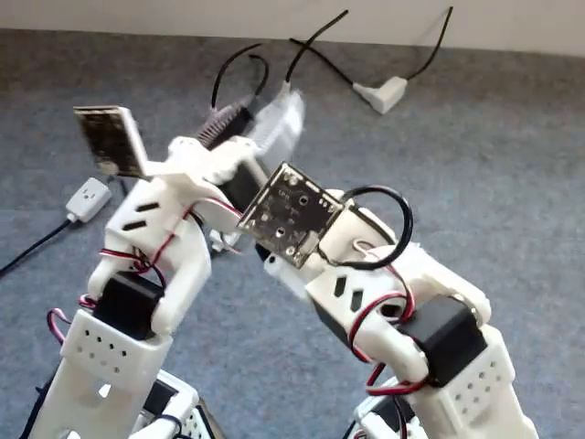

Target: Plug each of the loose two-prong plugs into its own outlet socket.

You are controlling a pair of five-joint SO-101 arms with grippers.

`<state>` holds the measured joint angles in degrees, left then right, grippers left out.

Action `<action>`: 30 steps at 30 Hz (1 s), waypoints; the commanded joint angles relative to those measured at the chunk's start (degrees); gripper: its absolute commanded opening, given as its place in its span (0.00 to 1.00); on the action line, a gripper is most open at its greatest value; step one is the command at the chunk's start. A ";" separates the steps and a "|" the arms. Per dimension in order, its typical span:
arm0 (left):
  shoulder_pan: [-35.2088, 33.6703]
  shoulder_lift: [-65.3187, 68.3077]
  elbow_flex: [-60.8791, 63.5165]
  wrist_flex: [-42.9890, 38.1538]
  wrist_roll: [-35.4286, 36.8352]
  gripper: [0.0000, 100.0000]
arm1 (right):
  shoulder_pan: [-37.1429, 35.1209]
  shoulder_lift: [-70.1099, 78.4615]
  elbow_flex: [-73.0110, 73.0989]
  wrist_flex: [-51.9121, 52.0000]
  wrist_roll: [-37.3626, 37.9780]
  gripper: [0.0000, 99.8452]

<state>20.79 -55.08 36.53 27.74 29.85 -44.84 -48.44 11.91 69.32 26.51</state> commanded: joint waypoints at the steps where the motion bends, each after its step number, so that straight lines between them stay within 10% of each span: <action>1: 0.75 -0.75 -0.75 1.14 -0.35 0.21 | 1.63 -0.40 0.22 -2.51 0.44 0.02; 30: -12.26 -0.84 18.07 -17.41 -0.35 0.21 | 1.54 -6.11 -8.31 3.47 -1.05 0.02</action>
<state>10.86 -55.16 56.57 11.56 29.58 -43.87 -55.03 5.67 73.01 25.63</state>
